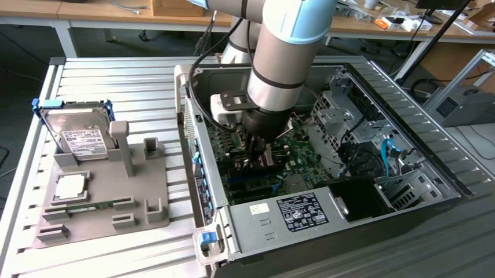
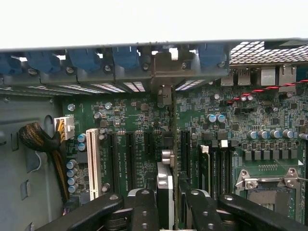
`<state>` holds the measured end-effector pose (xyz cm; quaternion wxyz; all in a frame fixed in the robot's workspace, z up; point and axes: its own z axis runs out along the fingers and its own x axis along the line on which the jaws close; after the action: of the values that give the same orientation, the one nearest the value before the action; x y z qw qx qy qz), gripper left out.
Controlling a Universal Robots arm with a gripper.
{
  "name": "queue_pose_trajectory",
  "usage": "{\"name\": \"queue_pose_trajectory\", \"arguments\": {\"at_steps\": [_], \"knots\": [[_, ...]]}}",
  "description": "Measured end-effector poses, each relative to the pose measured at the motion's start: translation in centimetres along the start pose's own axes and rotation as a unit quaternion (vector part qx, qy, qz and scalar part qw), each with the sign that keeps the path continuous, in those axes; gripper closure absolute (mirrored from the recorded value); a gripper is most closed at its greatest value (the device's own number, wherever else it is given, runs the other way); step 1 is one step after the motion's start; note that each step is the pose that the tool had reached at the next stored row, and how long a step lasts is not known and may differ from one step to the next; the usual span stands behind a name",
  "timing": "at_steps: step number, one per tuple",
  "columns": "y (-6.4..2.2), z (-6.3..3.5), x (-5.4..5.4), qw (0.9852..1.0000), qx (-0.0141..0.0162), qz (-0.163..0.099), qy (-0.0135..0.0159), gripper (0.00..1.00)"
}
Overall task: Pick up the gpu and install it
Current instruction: 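Insert the gpu into the slot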
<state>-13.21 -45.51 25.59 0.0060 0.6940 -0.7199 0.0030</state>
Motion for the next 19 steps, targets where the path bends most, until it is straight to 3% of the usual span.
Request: {"name": "queue_pose_trajectory", "arguments": {"at_steps": [7,19], "knots": [[0.00,0.05,-0.01,1.0000,0.0000,0.000,0.0002,0.73],[0.00,0.36,-0.02,1.0000,-0.0001,0.000,-0.0020,0.73]]}}
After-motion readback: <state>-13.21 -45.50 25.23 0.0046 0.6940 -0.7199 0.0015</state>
